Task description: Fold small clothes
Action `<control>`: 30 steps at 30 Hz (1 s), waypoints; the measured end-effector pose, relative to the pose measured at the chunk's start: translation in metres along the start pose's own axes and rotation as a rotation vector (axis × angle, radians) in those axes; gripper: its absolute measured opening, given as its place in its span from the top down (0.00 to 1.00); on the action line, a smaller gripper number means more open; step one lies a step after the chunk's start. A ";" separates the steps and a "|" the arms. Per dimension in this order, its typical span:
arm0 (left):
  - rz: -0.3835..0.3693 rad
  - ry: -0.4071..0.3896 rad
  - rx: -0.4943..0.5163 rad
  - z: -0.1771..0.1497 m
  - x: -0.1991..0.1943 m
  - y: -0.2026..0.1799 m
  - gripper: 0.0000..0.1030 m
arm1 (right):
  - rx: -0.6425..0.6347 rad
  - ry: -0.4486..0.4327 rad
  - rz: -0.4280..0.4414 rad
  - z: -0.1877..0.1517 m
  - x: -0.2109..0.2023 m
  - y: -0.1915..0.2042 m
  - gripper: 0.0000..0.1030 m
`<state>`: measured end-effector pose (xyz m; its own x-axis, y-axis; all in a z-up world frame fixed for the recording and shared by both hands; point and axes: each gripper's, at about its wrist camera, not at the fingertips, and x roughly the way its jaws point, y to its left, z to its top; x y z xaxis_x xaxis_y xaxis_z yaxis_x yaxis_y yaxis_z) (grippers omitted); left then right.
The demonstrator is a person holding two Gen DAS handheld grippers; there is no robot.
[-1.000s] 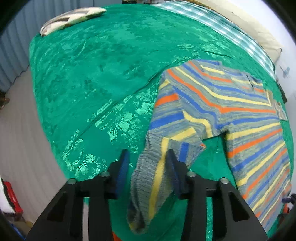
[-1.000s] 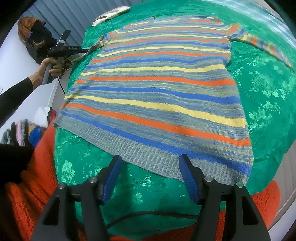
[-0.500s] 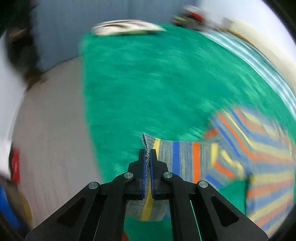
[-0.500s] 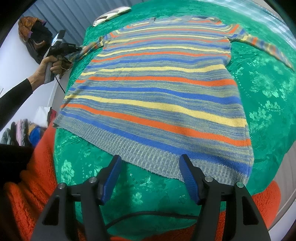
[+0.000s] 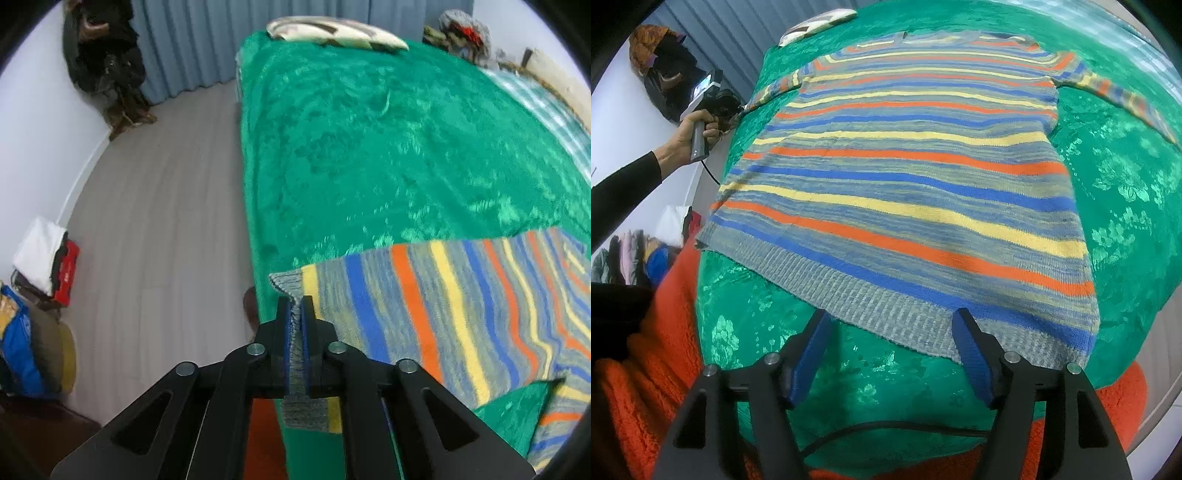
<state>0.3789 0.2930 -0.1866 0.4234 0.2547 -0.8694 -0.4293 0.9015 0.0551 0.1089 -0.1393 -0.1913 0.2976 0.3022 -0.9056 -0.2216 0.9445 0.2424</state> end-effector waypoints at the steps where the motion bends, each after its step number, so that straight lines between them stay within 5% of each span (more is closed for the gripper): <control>1: 0.025 -0.002 0.012 0.000 -0.002 0.000 0.79 | -0.002 0.001 -0.002 0.000 0.000 0.001 0.34; 4: 0.054 -0.030 0.047 -0.013 -0.028 0.002 0.47 | -0.002 -0.013 -0.004 0.001 -0.011 0.000 0.34; 9: -0.080 -0.093 0.209 -0.068 -0.103 -0.023 0.40 | -0.013 -0.103 -0.081 0.011 -0.055 -0.014 0.34; 13: -0.312 -0.103 0.402 -0.155 -0.176 -0.073 0.32 | -0.032 -0.137 -0.136 0.030 -0.066 -0.025 0.34; 17: -0.437 0.004 0.564 -0.240 -0.189 -0.118 0.36 | -0.114 -0.082 -0.092 0.038 -0.032 -0.012 0.34; 19: -0.416 0.142 0.663 -0.290 -0.176 -0.131 0.65 | -0.110 0.077 -0.081 0.025 0.005 -0.012 0.33; 20: -0.396 0.148 0.684 -0.307 -0.177 -0.130 0.65 | -0.116 0.138 -0.120 0.012 0.018 -0.012 0.33; 22: -0.349 0.103 0.750 -0.335 -0.193 -0.123 0.66 | -0.165 0.099 -0.179 -0.004 0.011 -0.002 0.33; 27: -0.398 0.140 0.702 -0.320 -0.210 -0.108 0.64 | -0.033 0.104 -0.107 -0.015 -0.013 -0.018 0.35; 30: -0.465 0.068 0.565 -0.286 -0.229 -0.099 0.35 | 0.053 0.015 -0.080 -0.011 -0.047 -0.034 0.35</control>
<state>0.0960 0.0457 -0.1332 0.4035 -0.2034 -0.8921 0.2668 0.9588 -0.0980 0.0920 -0.1870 -0.1609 0.2982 0.2242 -0.9278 -0.1485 0.9711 0.1869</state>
